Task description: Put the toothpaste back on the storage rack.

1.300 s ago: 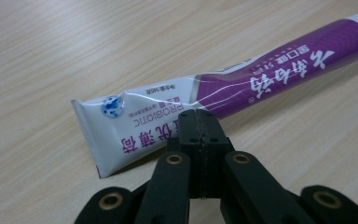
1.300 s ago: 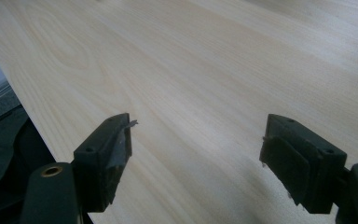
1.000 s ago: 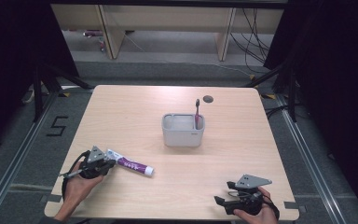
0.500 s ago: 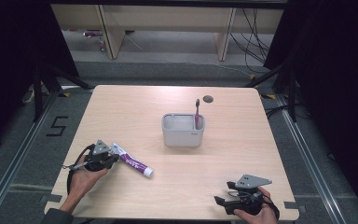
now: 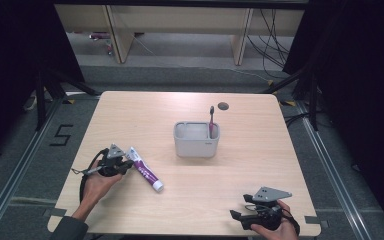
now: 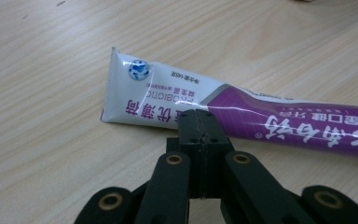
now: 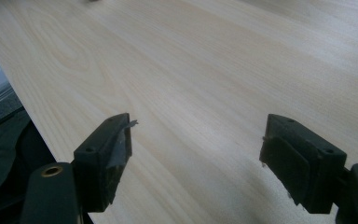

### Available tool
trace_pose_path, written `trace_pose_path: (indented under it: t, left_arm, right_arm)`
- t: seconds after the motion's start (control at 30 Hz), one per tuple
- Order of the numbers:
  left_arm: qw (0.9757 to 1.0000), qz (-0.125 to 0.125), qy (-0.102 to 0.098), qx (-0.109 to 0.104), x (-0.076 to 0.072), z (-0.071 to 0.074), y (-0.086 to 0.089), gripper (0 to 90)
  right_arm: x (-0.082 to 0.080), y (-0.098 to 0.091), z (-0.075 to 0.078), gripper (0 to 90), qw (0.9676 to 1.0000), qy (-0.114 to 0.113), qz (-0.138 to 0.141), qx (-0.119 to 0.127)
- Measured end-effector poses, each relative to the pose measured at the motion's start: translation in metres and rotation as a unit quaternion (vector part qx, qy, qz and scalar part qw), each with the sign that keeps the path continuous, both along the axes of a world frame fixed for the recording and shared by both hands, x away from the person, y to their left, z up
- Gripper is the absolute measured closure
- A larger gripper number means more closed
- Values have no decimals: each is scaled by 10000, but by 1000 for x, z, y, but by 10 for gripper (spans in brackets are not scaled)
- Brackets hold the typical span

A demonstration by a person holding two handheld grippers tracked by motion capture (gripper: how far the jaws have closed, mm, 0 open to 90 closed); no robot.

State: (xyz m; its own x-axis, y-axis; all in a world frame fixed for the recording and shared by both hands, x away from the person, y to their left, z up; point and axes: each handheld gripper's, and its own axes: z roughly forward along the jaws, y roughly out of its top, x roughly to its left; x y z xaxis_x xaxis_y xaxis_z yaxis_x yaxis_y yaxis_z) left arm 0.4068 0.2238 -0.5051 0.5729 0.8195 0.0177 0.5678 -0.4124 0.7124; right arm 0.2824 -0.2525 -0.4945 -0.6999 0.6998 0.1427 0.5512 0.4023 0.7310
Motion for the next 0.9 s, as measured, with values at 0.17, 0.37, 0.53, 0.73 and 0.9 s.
trace_pose_path:
  t: [0.17, 0.37, 0.53, 0.73, 0.9]
  left_arm:
    - [10000, -25, 17, -6, 7, 1, -6, 897]
    - [10000, -91, 37, 12, 15, 3, -16, 897]
    - [9999, -145, 46, 27, 18, 4, -23, 897]
    - [9998, -174, 67, 11, 21, 4, -28, 896]
    - [9996, -195, 178, -75, 19, 6, -24, 880]
  right_arm:
    - [0, 0, 0, 247, 10000, -2, 7, 13]
    - [0, 0, 0, 246, 10000, -14, 0, 12]
    - [0, -1, 0, 246, 10000, 5, 25, 33]
    - [0, -2, 1, 246, 10000, -3, -13, -1]
    - [0, -2, 1, 246, 10000, 2, -4, 1]
